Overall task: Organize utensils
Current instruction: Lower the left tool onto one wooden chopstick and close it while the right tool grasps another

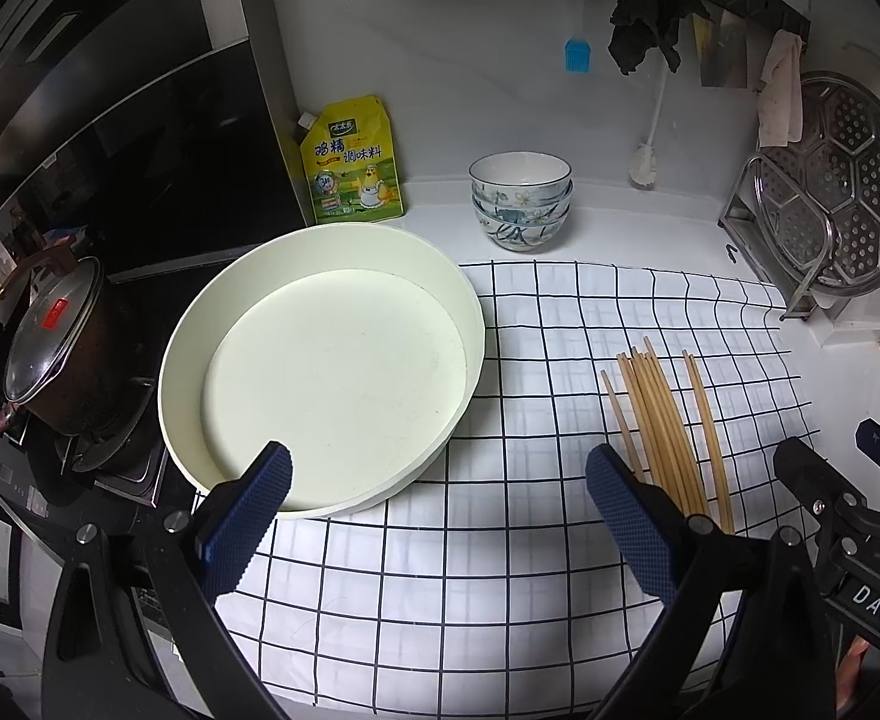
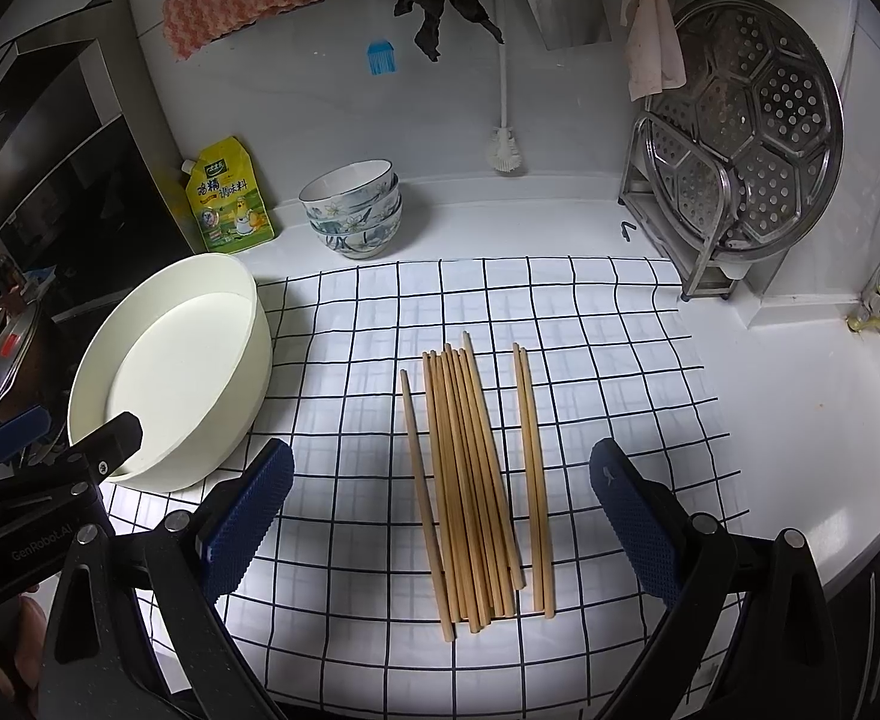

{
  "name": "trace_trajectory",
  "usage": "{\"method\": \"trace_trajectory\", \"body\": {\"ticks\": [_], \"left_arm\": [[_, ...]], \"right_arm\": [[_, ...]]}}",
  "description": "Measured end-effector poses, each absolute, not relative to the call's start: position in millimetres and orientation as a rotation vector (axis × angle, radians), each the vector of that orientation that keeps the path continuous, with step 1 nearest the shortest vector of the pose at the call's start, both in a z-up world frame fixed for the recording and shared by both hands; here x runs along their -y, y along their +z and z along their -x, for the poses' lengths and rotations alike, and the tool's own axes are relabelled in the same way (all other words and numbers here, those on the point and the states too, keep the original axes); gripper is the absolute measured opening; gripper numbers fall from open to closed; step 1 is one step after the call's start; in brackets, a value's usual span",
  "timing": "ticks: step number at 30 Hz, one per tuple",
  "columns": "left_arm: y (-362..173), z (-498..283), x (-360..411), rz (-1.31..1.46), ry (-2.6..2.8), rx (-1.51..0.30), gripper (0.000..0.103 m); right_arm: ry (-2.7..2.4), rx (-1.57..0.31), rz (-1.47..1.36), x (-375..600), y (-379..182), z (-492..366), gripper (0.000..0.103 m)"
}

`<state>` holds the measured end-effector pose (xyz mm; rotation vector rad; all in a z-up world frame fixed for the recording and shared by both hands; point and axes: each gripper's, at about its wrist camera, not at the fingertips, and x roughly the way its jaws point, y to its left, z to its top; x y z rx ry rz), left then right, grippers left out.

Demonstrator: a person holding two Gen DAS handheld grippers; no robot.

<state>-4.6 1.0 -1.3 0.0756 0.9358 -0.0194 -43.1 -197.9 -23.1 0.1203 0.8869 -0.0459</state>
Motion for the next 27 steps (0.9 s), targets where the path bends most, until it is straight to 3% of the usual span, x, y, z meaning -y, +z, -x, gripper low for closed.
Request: {"method": "trace_trajectory", "body": {"ticks": [19,27], "left_arm": [[-8.7,9.8,13.8,-0.082,-0.042,-0.944,0.097],[-41.9,-0.5,54.5,-0.056,-0.120,-0.999,0.097]], "right_arm": [[-0.040,-0.887,-0.118,211.9,-23.4,46.2,0.094],[-0.058,-0.953,-0.124,262.8,-59.3,46.8,0.094]]}}
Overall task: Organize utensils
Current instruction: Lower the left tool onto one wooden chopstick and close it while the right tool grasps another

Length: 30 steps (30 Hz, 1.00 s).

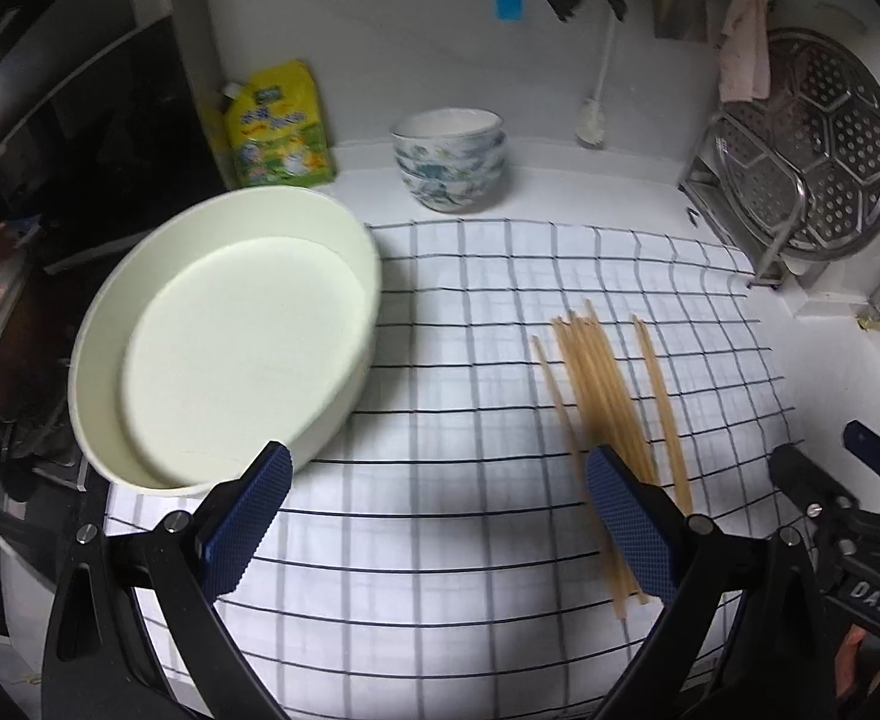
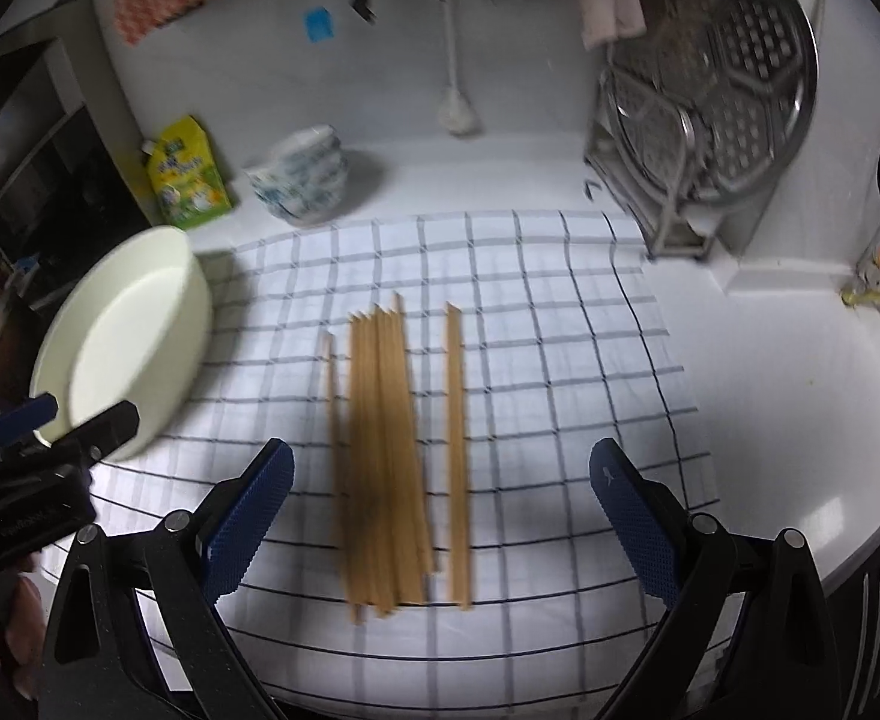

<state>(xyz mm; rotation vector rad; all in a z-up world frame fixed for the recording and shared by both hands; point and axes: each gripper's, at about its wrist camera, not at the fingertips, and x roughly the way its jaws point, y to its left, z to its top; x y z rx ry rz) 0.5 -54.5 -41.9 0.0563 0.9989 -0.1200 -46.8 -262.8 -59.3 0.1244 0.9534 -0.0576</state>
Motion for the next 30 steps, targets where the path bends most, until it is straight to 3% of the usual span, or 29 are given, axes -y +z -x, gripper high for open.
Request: {"method": "trace_trajectory", "body": {"ticks": [15,30], "left_arm": [[-133.3,-27.2,89.3,-0.032,-0.059,-1.126,0.097],[-161.0,-33.9,104.5,-0.043,-0.049,-1.146,0.097]], "right_arm": [[-0.059,-1.066,-0.079,304.4,-158.7,5.0,0.094],[-0.073,-1.064,0.009,305.4,-178.9,-5.7,0.094]]}}
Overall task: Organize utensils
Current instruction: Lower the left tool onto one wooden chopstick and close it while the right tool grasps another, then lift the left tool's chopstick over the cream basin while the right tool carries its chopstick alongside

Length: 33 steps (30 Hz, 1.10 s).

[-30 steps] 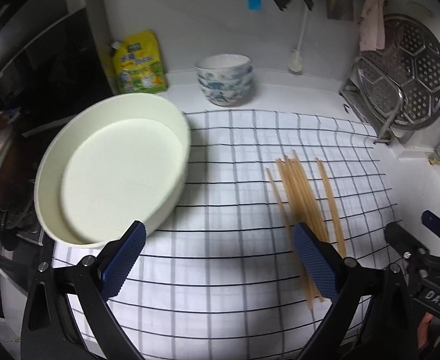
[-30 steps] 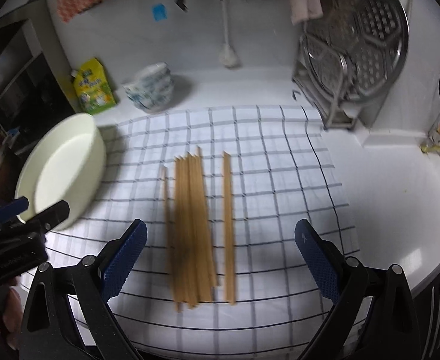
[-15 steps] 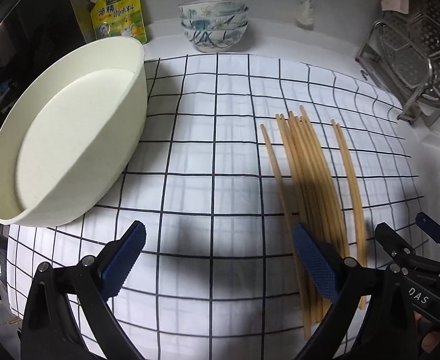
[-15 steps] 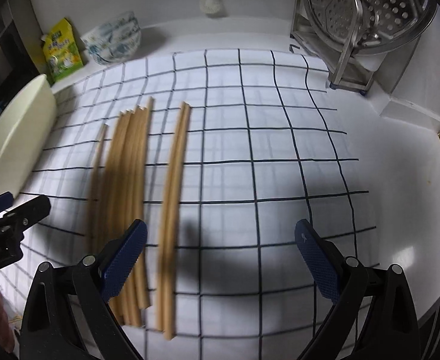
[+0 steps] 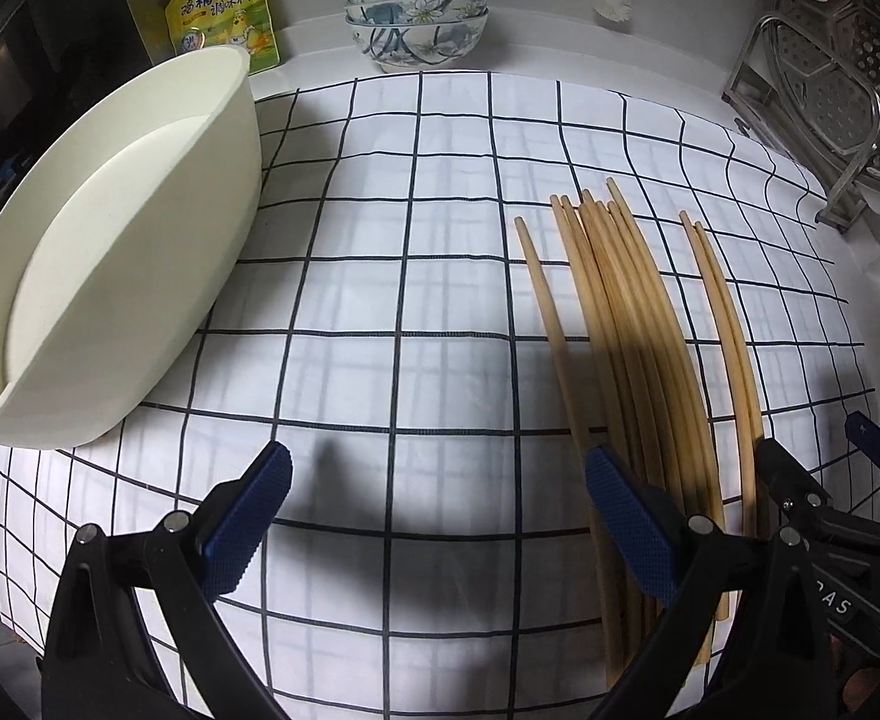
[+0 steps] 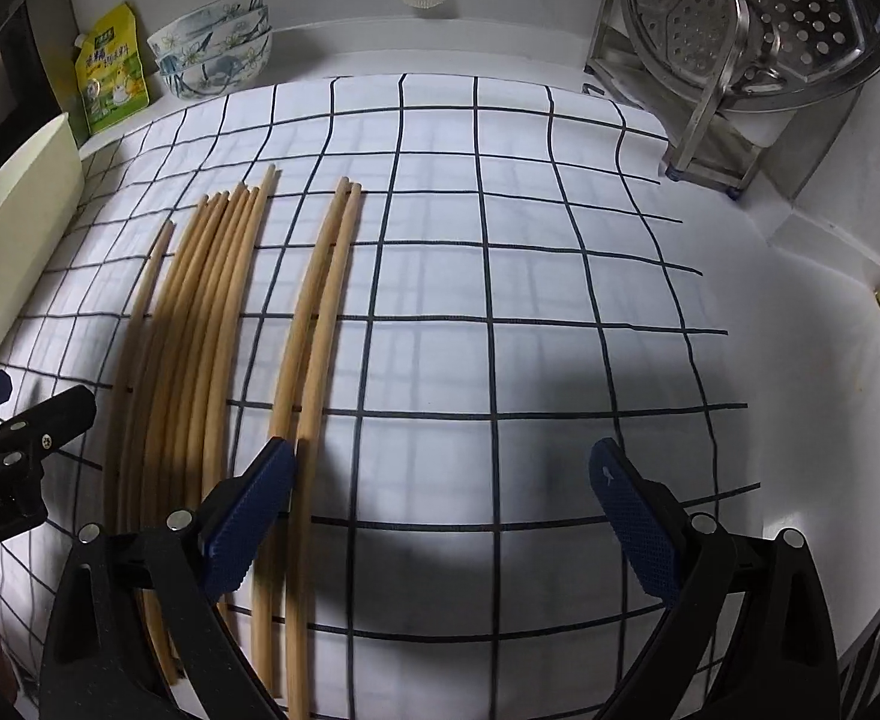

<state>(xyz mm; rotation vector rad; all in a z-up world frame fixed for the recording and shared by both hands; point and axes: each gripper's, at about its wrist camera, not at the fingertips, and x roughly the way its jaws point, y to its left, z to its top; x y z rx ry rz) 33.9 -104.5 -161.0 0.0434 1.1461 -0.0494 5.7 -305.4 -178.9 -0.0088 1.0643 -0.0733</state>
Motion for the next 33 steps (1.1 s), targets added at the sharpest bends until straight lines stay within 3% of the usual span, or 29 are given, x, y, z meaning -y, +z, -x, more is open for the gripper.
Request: {"method": "trace_trajectory", "body": {"ticks": [15,18,29,30,31,33], "left_arm": [[-170.6,-29.7,113.0,-0.073,-0.029,-1.156,0.096],[-172.1,-30.2,113.0,-0.065,-0.025,-1.160,0.093],[-163.9,-29.1,128.5,-0.086,-0.116,-1.143,0.038],[-163.0,-29.4,129.1,-0.087,-0.120,-1.144,0.028],[-162.9,-29.6,129.4,-0.084,-0.125,-1.146,0.017],[-162.5,-30.9,128.8,-0.075,-0.136,-1.154,0.007]], "right_arm": [[-0.051,-1.041,0.015,303.8,-182.0,-1.1,0.092],[-0.022,-1.039,0.017,300.4,-180.5,-0.1,0.081],[0.085,-1.027,0.042,281.2,-174.7,-2.0,0.026],[0.089,-1.028,0.046,279.4,-174.6,-2.3,0.021],[0.093,-1.029,0.051,278.1,-174.3,-2.3,0.011],[0.095,-1.035,0.046,277.6,-174.4,-3.7,0.007]]}}
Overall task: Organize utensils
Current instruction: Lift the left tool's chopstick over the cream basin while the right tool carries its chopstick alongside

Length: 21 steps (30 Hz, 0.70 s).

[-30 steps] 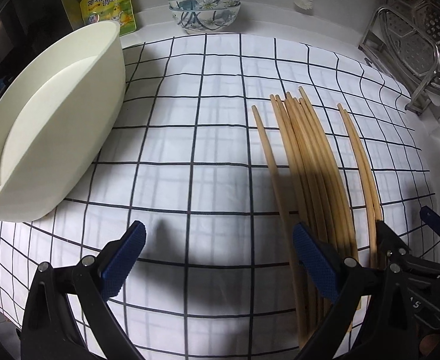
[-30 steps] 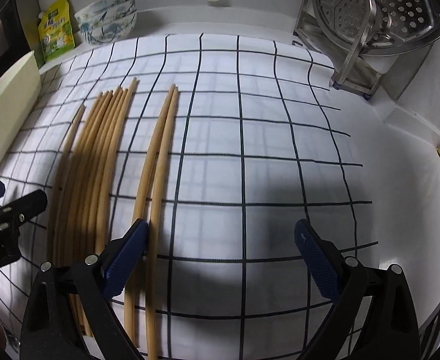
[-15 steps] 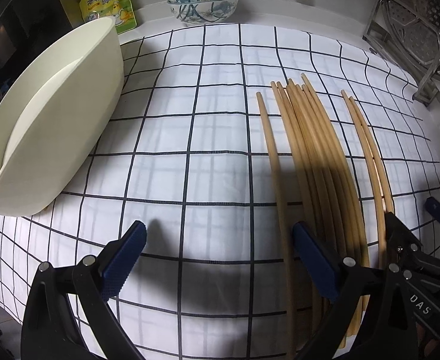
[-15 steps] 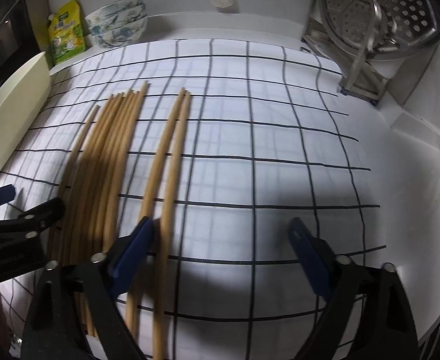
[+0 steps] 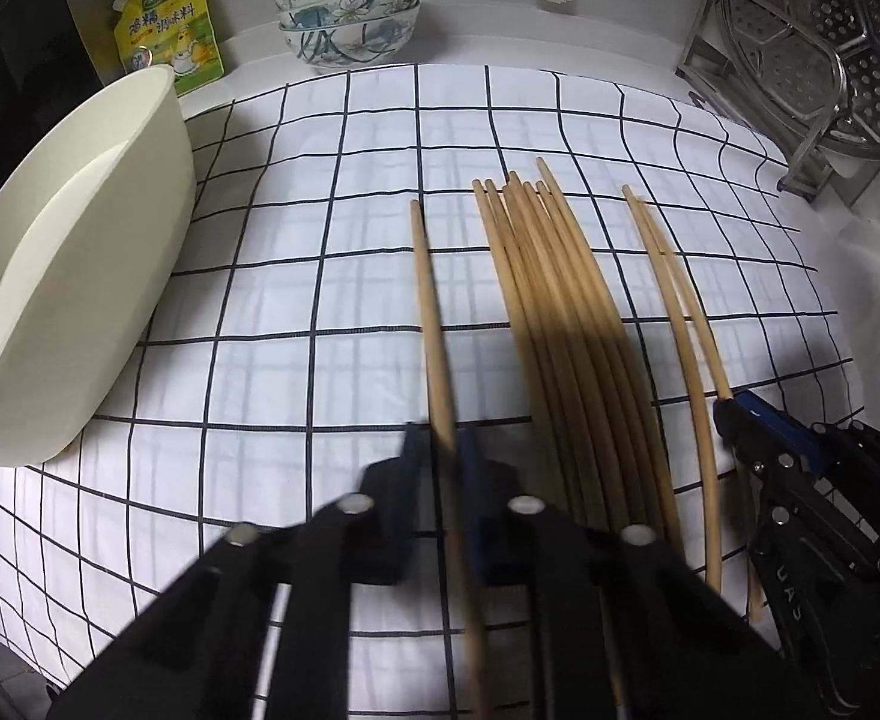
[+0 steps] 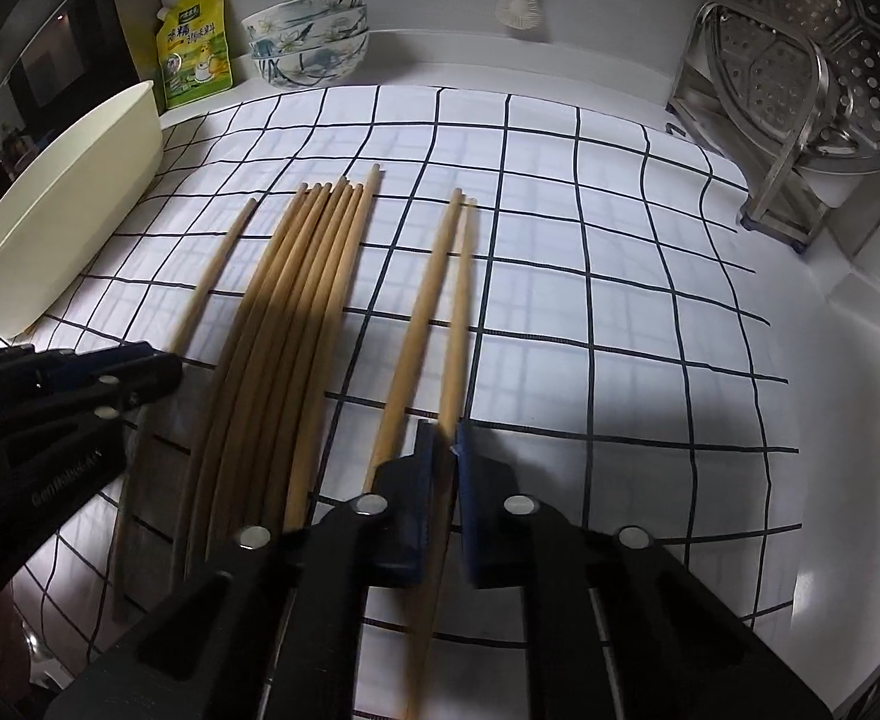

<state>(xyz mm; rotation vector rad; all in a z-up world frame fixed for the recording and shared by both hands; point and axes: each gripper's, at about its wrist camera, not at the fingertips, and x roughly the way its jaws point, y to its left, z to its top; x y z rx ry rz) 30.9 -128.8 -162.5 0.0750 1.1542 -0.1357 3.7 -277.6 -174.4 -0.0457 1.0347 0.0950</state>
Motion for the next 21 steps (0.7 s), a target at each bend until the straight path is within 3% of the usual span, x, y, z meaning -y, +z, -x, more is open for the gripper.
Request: {"method": "trace_trajectory", "body": {"ticks": [9,21], "left_arm": [[-153.4,-37.7,116.4,-0.022,-0.184,-1.196,0.007],[-59.1,-54.9,36.5,0.040,-0.165,-1.047,0.007]], "right_arm": [[0.101,-1.039,-0.083,291.1,-160.3,-5.1,0.007],[0.233,-0.920,-0.176,229.4,-74.9,-35.8,0.007]]}}
